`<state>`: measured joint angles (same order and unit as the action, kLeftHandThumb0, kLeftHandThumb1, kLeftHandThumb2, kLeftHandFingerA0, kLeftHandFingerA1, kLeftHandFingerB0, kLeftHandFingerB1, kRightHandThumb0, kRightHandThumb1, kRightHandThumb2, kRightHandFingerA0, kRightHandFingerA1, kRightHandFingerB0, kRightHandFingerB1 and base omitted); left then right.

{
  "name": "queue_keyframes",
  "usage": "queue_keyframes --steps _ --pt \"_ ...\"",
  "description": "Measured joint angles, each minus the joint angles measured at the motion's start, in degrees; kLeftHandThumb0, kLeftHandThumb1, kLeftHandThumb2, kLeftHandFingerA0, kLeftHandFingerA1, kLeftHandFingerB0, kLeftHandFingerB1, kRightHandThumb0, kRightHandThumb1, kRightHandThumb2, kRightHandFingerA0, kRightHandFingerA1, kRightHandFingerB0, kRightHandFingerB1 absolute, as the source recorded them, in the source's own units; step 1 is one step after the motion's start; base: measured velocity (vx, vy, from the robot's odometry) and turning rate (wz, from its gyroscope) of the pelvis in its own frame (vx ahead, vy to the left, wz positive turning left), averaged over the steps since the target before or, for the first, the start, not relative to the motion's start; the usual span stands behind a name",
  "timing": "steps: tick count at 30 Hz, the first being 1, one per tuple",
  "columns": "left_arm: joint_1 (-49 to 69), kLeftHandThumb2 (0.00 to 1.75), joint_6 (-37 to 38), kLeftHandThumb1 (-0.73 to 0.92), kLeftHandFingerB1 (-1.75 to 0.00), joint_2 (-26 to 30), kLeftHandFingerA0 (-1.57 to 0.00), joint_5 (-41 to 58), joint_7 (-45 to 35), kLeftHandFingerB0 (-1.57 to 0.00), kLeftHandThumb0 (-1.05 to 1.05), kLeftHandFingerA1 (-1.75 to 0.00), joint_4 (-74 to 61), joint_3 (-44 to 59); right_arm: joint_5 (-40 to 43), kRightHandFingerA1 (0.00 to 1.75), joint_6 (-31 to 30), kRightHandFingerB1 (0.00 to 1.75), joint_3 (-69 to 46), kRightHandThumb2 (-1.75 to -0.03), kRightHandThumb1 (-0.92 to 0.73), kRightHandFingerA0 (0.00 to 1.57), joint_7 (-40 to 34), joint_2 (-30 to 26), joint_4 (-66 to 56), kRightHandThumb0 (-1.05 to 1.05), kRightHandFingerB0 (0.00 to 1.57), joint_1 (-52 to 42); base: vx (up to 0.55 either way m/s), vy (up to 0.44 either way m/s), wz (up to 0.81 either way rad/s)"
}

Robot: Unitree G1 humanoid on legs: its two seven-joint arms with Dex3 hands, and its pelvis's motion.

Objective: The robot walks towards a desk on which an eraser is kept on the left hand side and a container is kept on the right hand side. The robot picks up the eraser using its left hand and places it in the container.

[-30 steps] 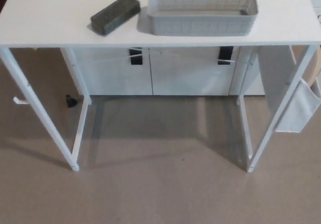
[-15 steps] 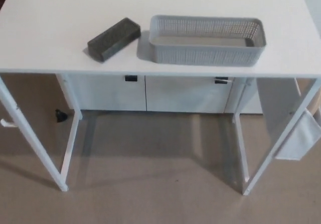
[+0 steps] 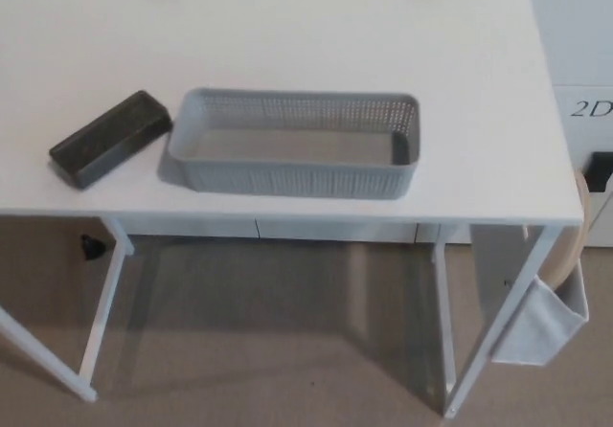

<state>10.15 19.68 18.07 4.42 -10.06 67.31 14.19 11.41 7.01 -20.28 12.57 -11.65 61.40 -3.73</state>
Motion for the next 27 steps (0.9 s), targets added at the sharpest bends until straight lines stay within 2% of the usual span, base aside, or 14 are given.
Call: queue_keyframes --steps 5,9,13,21,23,24,25,26,27 --pt "0.1 0.60 0.1 0.63 -0.30 0.2 -0.33 0.0 -0.3 -0.29 -0.42 -0.43 0.0 -0.3 -0.2 0.64 0.2 0.44 0.9 -0.50 -0.33 0.61 -0.2 0.0 0.3 -0.35 0.35 -0.2 0.13 -0.003 -0.09" --pt "-0.5 0.61 0.1 0.65 -0.30 0.3 -0.33 0.2 -0.7 -0.27 -0.43 -0.41 -0.1 0.2 -0.4 0.65 0.3 0.43 1.3 -0.50 -0.33 0.67 -0.4 0.1 0.9 -0.37 0.37 -0.2 0.19 0.113 0.08" --pt "-0.6 0.59 0.2 0.62 -0.31 1.1 -0.38 0.3 -0.7 -0.32 -0.42 -0.42 0.6 0.3 -0.6 0.65 0.7 0.44 1.9 -0.50 -0.34 0.59 -0.6 0.4 0.6 -0.33 0.34 -0.1 0.11 0.125 0.02" --pt "-0.9 0.59 0.2 0.63 -0.31 1.1 -0.37 0.3 -0.6 -0.31 -0.41 -0.41 1.5 0.4 -0.7 0.67 0.8 0.46 2.4 -0.50 -0.33 0.71 -0.7 0.4 -0.1 -0.37 0.37 -0.9 0.01 -0.052 0.03" --pt "-0.8 0.59 0.2 0.62 -0.31 1.2 -0.39 0.3 -0.6 -0.31 -0.42 -0.43 1.5 0.4 -0.9 0.67 0.8 0.44 2.6 -0.50 -0.34 0.63 -0.7 0.8 0.0 -0.34 0.35 -1.0 0.00 -0.251 0.15" --pt "-0.8 0.80 0.2 0.52 -0.42 0.9 -0.29 0.3 -0.7 -0.22 -0.52 -0.51 1.5 0.4 -0.8 0.67 0.9 0.45 2.5 -0.50 -0.33 0.63 -0.7 0.5 0.0 -0.36 0.35 -1.0 0.00 -0.282 0.01" --pt "-0.2 0.79 0.3 0.53 -0.42 0.7 -0.28 0.2 -0.7 -0.22 -0.51 -0.50 0.5 0.0 -0.8 0.68 1.0 0.45 2.4 -0.50 -0.33 0.63 -0.7 0.1 0.0 -0.36 0.36 -0.9 0.02 -0.242 -0.06" --pt "1.1 0.59 0.3 0.63 -0.31 0.7 -0.34 0.1 -0.8 -0.31 -0.41 -0.40 -1.9 -0.6 -0.8 0.67 1.0 0.46 2.4 -0.50 -0.33 0.61 -0.8 -0.1 0.0 -0.37 0.36 -0.9 0.05 -0.100 -0.01" --pt "1.5 0.59 0.4 0.62 -0.31 0.7 -0.39 0.0 -0.9 -0.31 -0.41 -0.42 -2.8 -0.7 -0.8 0.65 1.0 0.44 2.4 -0.50 -0.33 0.62 -0.8 -0.1 0.0 -0.38 0.38 -1.0 0.00 0.000 0.00"
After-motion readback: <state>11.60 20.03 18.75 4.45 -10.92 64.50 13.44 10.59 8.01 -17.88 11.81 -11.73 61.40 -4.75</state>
